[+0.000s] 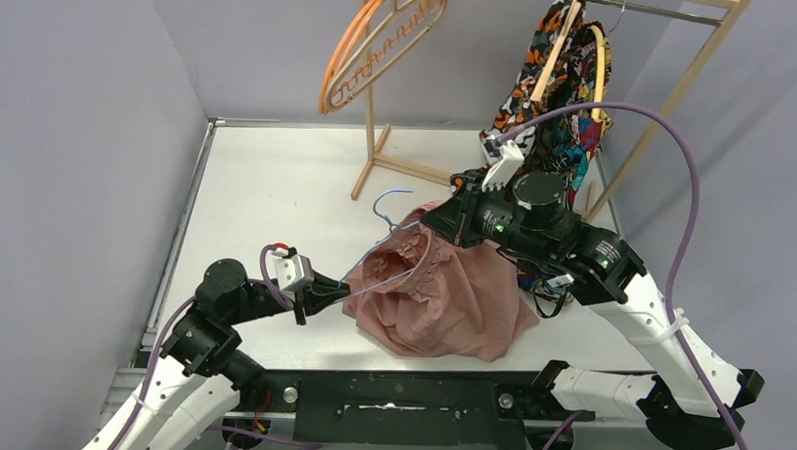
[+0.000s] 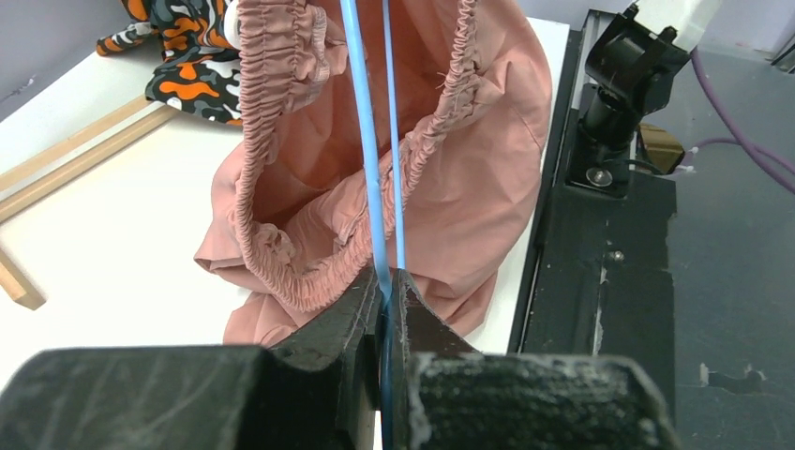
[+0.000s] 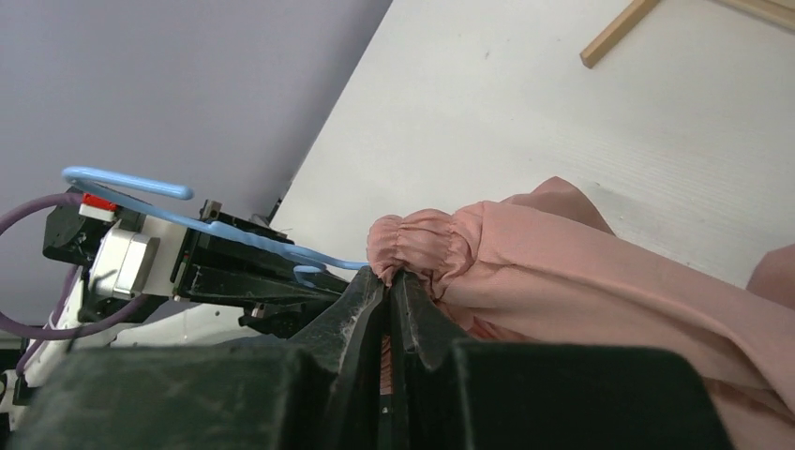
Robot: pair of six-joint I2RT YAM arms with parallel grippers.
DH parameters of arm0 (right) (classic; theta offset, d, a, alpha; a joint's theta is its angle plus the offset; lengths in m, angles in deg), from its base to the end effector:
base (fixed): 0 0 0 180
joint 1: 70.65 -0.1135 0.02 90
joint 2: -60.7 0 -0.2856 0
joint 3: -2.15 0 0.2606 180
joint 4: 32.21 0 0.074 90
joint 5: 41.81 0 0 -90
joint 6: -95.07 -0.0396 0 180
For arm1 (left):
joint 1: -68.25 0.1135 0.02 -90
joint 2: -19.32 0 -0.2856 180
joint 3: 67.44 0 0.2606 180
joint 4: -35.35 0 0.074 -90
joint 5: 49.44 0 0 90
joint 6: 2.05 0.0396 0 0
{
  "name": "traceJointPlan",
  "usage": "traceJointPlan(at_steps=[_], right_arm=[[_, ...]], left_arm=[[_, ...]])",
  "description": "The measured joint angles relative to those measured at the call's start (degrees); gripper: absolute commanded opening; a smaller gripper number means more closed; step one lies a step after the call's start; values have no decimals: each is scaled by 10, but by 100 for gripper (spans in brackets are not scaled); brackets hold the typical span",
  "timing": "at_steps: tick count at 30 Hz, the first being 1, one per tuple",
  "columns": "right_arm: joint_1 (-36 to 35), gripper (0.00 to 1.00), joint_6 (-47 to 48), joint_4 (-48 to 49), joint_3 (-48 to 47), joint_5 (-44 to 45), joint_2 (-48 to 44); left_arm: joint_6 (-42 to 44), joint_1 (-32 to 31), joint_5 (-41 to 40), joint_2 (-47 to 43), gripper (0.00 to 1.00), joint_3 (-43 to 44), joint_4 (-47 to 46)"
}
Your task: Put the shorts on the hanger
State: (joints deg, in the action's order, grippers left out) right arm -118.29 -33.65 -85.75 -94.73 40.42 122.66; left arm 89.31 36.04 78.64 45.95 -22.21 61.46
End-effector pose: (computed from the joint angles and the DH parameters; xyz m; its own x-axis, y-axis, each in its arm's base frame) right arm 0.1353 0.1564 0.4786 -0.6798 0.1743 -0.7124 -0.5040 0.5946 0.6265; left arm 0.0851 -0.0825 0.3109 -0.0883 0.0777 -0.9931 0.9393 0.3383 -0.0571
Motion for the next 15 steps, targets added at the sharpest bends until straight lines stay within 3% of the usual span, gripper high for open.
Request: traceJointPlan(at_steps=[4,9,15], right_arm=[[-17,1,11,11,-7,-7,15],[-39,25,39,17,-7,-12,21],[-42,40,73,42,11,-19,0]], left_arm=[[9,0,-5,-12,0,-21,-21],[0,0,-3,-17,0,-47,-68],[-34,0,2,-45,0,-92,-138]])
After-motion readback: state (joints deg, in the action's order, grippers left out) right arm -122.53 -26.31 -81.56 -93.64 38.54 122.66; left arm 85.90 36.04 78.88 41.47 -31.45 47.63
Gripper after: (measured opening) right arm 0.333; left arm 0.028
